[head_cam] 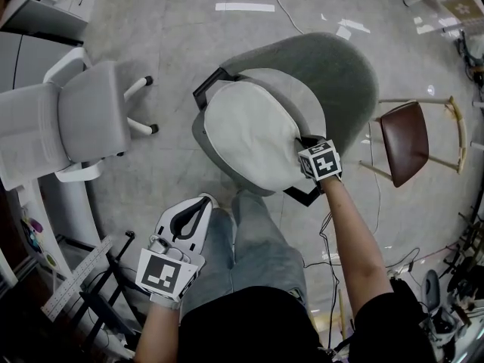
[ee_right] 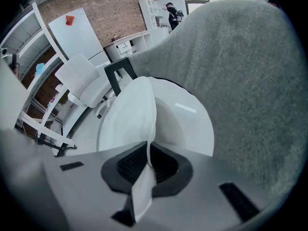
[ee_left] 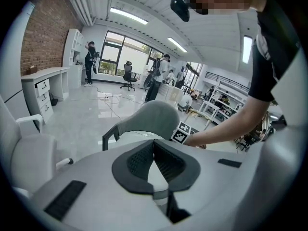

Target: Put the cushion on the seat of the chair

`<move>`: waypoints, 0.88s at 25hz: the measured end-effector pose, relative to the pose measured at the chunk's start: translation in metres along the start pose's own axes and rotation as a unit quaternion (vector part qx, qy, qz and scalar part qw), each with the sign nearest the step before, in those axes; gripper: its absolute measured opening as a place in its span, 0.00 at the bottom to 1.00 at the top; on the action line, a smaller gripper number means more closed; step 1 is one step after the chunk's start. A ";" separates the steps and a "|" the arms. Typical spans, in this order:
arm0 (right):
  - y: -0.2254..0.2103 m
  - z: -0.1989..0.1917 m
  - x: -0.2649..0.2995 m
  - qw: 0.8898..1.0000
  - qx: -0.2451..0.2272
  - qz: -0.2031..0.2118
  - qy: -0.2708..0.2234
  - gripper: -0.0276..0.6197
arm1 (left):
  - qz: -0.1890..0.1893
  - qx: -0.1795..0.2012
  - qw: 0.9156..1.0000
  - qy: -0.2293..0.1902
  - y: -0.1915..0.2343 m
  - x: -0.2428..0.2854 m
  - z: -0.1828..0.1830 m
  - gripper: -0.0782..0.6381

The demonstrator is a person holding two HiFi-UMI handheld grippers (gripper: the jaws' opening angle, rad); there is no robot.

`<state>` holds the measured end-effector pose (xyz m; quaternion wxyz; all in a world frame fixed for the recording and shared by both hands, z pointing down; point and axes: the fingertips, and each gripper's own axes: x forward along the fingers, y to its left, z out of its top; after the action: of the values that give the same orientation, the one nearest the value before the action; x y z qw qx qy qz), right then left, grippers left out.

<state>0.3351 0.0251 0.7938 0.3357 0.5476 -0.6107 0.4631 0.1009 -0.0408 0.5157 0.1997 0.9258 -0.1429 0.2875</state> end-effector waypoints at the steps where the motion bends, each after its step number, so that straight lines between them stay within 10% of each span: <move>1: -0.003 0.000 0.003 1.000 0.002 -0.004 0.004 0.09 | 0.002 -0.001 1.000 0.000 0.001 0.001 0.000 0.13; 22: -0.058 -0.018 0.075 0.990 -0.024 -0.105 0.086 0.09 | 0.039 -0.041 0.998 0.015 0.020 0.003 -0.023 0.13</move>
<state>0.3774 0.0163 0.8803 0.4469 0.5583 -0.5298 0.4560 0.0845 -0.0489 0.5405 0.2282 0.9061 -0.1877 0.3029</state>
